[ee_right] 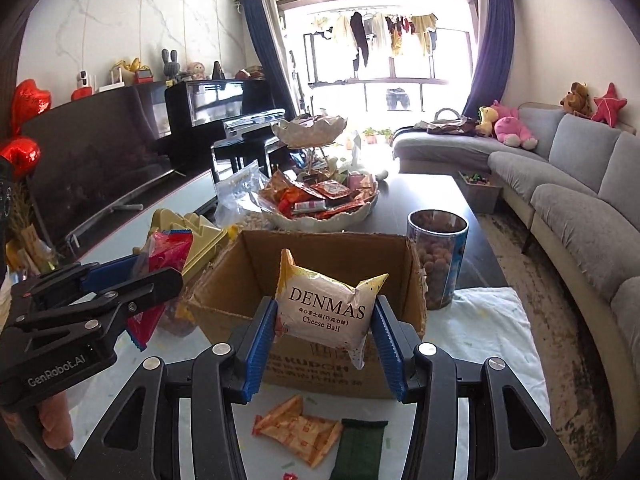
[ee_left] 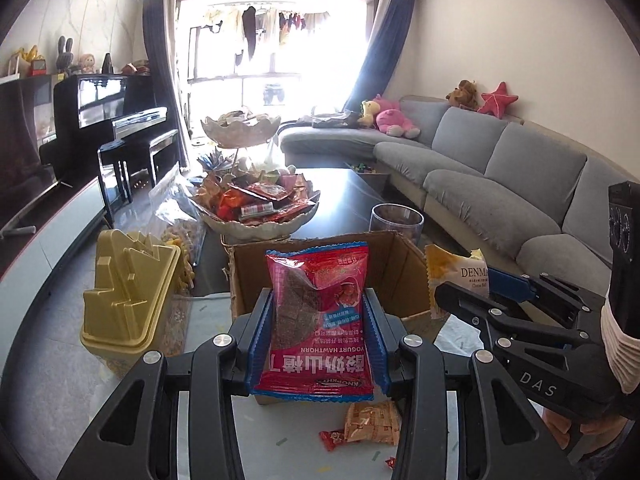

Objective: Organize snacks
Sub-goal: 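Carry both packets into the cardboard box and open both grippers, then move both open grippers back down to the remaining snacks, then grasp the orange cookie packet with the left gripper while the right gripper grasps the dark green packet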

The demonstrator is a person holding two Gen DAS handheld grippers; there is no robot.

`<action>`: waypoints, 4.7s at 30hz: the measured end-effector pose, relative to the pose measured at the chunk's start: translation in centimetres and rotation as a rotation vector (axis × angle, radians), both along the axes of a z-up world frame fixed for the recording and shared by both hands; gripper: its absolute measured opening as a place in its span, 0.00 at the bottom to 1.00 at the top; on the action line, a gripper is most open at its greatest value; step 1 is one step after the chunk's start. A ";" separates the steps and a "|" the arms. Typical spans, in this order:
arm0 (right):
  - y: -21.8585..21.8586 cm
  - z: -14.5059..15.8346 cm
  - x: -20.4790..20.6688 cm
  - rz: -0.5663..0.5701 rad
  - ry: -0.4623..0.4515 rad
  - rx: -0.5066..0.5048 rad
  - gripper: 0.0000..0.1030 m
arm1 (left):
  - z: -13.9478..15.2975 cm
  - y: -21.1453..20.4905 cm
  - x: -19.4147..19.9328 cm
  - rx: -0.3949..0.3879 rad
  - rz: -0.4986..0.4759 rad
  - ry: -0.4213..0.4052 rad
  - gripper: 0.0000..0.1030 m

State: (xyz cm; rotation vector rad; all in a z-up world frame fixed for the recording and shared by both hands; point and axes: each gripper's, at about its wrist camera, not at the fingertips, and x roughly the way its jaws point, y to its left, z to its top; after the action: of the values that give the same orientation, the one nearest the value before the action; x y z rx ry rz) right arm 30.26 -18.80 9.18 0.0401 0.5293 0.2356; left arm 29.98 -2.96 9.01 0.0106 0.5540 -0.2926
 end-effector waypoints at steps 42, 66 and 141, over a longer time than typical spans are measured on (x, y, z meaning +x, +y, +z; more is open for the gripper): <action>-0.2 -0.3 2.0 -0.044 -0.021 -0.045 0.68 | -0.7 -0.6 1.3 0.032 0.021 0.008 0.71; -1.9 -3.4 -4.2 -0.075 0.069 -0.036 0.68 | -3.6 -1.3 -4.7 0.045 -0.048 0.072 0.71; -3.1 -15.2 -1.7 -0.141 0.370 -0.034 0.44 | -15.6 -6.8 -1.1 0.013 -0.259 0.313 0.32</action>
State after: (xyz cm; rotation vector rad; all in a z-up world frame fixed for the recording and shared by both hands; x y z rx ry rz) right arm 28.58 -21.88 -6.06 0.0888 0.8951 0.0804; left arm 28.92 -9.73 -6.63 0.0505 0.8672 -0.5490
